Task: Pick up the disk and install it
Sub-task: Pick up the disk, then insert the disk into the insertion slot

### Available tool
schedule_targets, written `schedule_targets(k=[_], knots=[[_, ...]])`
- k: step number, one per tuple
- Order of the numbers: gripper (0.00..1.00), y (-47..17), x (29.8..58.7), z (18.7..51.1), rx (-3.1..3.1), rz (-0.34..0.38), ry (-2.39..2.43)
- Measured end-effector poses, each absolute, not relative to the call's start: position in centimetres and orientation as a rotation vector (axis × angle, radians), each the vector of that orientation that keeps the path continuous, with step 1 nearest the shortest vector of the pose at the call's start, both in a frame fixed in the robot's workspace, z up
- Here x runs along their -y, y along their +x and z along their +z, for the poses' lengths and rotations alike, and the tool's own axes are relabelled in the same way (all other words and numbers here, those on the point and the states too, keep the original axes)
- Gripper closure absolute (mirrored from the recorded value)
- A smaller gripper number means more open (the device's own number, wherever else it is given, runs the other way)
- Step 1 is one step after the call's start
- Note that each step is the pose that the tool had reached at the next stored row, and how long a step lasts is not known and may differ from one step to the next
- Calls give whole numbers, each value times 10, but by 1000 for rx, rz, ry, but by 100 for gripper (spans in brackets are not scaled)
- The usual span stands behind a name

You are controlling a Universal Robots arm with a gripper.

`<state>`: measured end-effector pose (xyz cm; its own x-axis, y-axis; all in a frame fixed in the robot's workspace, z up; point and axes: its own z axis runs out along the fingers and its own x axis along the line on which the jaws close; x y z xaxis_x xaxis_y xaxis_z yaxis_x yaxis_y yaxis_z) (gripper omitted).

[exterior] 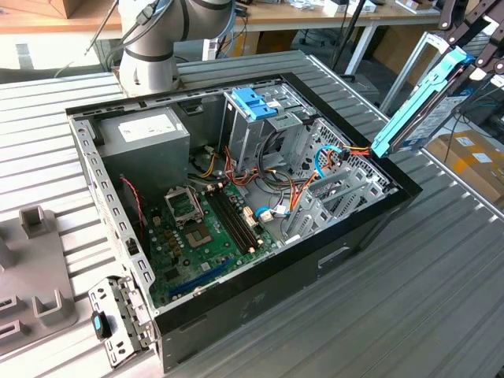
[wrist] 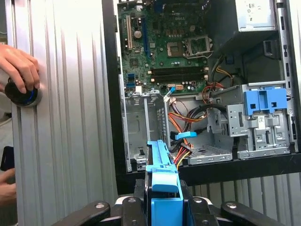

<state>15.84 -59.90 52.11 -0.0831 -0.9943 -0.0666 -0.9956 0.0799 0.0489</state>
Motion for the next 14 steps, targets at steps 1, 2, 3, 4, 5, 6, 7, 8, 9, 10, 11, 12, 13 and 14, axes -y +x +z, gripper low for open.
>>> schedule_targets(k=[1,2,3,4,5,6,7,8,9,10,11,12,13,14], knots=[[63,158,599,521,-2297,127,-2116],[63,159,599,521,-2297,127,-2116],[63,159,599,521,-2297,127,-2116],[63,159,599,521,-2297,127,-2116],[63,159,599,521,-2297,127,-2116],[63,159,599,521,-2297,127,-2117],[63,159,599,521,-2297,127,-2116],[63,159,599,521,-2297,127,-2116],[63,159,599,521,-2297,127,-2116],[63,159,599,521,-2297,127,-2116],[63,159,599,521,-2297,127,-2116],[63,159,599,521,-2297,127,-2117],[63,159,599,521,-2297,127,-2116],[63,159,599,521,-2297,127,-2117]])
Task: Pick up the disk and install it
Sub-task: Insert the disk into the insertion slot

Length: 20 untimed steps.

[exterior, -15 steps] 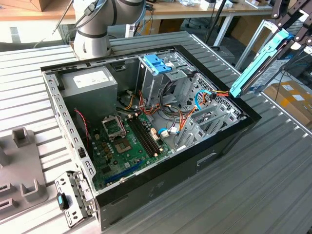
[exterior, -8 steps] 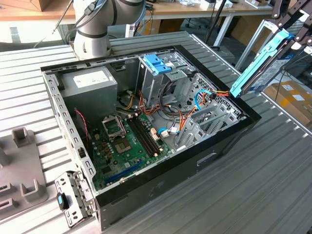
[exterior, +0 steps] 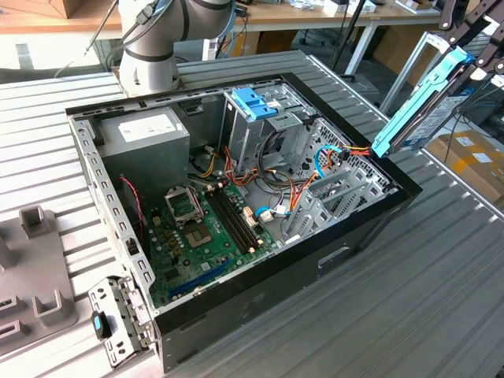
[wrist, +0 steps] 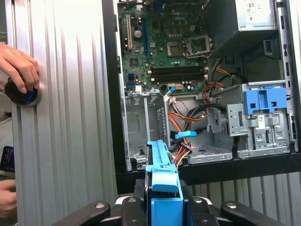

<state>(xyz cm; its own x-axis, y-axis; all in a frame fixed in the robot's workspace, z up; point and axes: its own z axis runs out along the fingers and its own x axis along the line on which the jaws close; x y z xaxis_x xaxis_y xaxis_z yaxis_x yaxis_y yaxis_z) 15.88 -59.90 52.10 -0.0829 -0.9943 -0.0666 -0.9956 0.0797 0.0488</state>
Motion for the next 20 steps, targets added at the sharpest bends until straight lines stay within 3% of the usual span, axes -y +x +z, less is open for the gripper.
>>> schedule_targets(k=[20], knots=[[63,147,599,518,-2297,127,-2117]])
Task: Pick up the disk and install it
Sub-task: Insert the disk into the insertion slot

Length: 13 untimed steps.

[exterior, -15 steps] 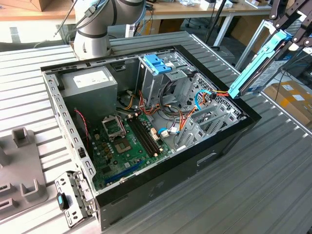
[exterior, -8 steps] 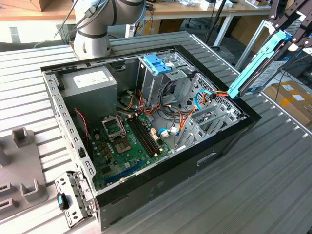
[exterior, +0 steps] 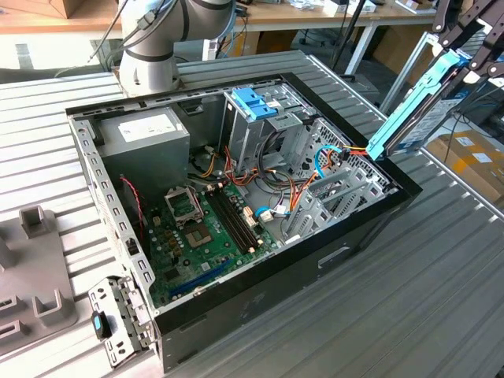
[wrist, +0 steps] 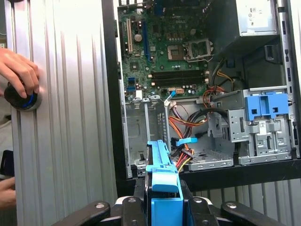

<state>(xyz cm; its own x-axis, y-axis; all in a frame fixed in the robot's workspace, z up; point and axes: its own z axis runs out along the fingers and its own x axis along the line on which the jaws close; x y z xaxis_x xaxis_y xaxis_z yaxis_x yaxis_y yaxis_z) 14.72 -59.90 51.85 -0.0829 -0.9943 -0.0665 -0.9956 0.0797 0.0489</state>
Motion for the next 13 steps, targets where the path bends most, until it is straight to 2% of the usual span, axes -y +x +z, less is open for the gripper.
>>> schedule_targets(k=[13], knots=[[63,144,599,515,-2255,127,-2164]])
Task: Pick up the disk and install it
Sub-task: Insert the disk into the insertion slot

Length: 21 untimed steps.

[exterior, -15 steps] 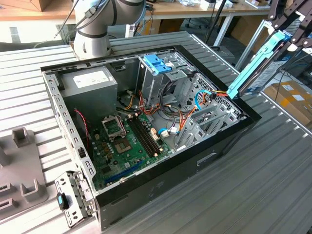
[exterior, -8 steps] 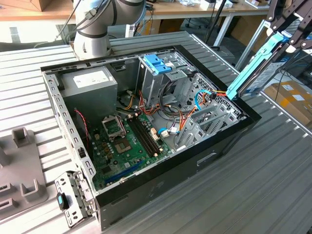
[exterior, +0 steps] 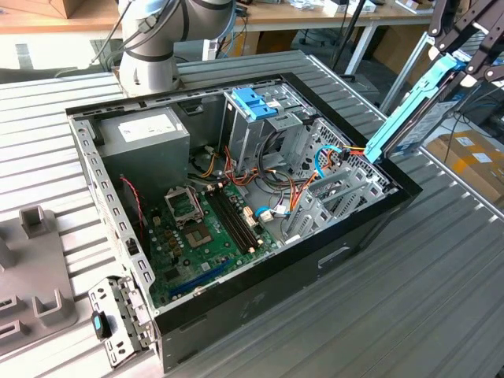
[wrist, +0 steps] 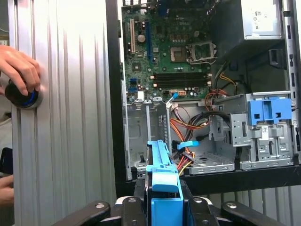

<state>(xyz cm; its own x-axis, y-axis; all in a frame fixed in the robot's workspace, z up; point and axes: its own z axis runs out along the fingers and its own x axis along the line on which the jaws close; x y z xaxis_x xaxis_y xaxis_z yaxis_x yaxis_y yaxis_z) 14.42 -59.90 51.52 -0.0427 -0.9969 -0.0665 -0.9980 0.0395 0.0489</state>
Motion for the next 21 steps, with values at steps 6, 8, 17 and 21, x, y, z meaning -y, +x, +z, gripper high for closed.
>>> schedule_targets(k=[6,8,17,21], knots=[[63,143,599,515,-2245,127,-2174],[63,142,599,514,-2245,127,-2174],[63,140,599,513,-2245,127,-2174],[63,139,599,512,-2245,127,-2174]])
